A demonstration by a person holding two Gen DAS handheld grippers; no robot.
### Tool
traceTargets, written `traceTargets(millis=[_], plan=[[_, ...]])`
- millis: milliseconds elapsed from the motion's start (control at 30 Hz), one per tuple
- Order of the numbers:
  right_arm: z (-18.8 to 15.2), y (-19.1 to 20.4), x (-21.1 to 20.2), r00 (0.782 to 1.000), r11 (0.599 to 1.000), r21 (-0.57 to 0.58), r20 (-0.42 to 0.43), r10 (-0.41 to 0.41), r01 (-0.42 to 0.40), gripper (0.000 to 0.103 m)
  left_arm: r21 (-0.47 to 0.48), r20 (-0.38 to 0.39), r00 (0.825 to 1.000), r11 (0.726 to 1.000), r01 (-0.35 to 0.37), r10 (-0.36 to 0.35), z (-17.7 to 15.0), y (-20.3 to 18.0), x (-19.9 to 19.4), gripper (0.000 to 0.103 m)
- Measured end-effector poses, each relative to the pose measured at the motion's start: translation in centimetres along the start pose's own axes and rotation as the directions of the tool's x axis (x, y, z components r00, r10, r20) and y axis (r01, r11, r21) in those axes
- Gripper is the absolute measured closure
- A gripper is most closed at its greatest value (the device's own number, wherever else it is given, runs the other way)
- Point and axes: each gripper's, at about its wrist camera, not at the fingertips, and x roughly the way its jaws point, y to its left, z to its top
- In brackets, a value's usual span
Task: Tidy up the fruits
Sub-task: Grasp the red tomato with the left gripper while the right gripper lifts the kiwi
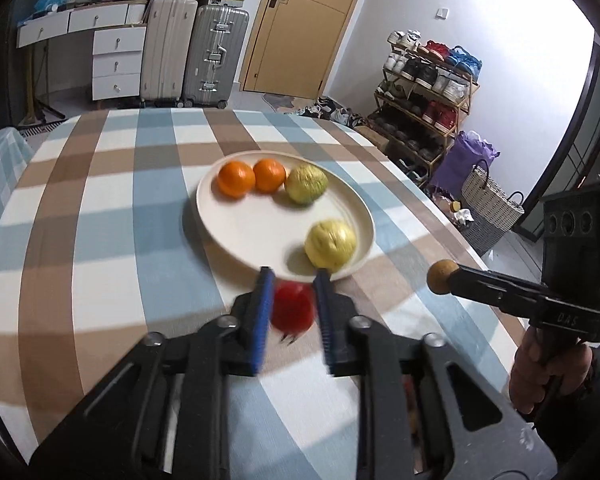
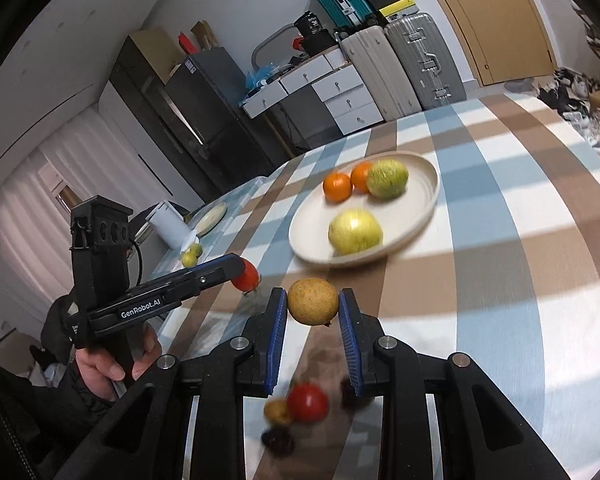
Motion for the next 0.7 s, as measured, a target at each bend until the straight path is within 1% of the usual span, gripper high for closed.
traceTargets(millis=[167, 233, 367, 400, 433, 467, 533, 600, 700], plan=[[3.3, -0.2, 2.5, 1.000, 1.000, -0.021, -0.012, 0.010, -0.010, 0.076, 0.000, -0.003, 1.000, 1.000, 0.002, -0.002, 2.2, 1.0, 2.6, 0.087], [4.5, 0.1, 3.8, 1.000, 0.999, -0.041, -0.018, 0.012, -0.013, 0.076, -0.024, -0.013, 1.000, 1.000, 0.016, -0.017, 2.7, 1.7, 3.5, 0.087], [6.0, 0.0, 5.6, 1.000, 0.998, -0.055, -0.021, 0.020, -0.021, 0.076, -0.050, -0.034, 0.999, 0.998, 0.026, -0.028, 2.3, 2.5, 3.9, 0.087], [6.1, -0.1, 5.8, 1.000, 0.999, -0.048, -0.019, 0.024, -0.025, 0.076, -0.056, -0.038, 0.999, 0.998, 0.026, -0.028, 1.8, 2.8, 3.7, 0.083], [6.1, -0.4, 5.9, 0.999, 0.999, -0.039, -0.018, 0.029, -0.030, 0.076, -0.062, -0.048, 0.998, 0.998, 0.030, -0.033, 1.4, 2.9, 3.6, 0.075], [6.1, -0.6, 6.0, 0.999, 0.999, -0.030, -0.015, 0.032, -0.033, 0.076, -0.070, -0.060, 0.997, 0.997, 0.040, -0.044, 1.0, 3.0, 3.6, 0.070], [5.9, -0.9, 6.2, 0.999, 0.999, -0.018, -0.016, 0.036, -0.037, 0.076, -0.068, -0.065, 0.997, 0.997, 0.036, -0.040, 0.1, 2.9, 3.5, 0.053], [5.5, -1.1, 6.3, 0.999, 0.999, -0.014, -0.020, 0.031, -0.031, 0.076, -0.065, -0.073, 0.997, 0.998, 0.022, -0.026, -0.5, 2.9, 3.8, 0.050], [5.0, -1.2, 6.1, 0.999, 0.999, 0.000, -0.023, 0.034, -0.034, 0.076, -0.073, -0.093, 0.995, 0.997, 0.029, -0.035, -0.9, 3.0, 4.6, 0.050]])
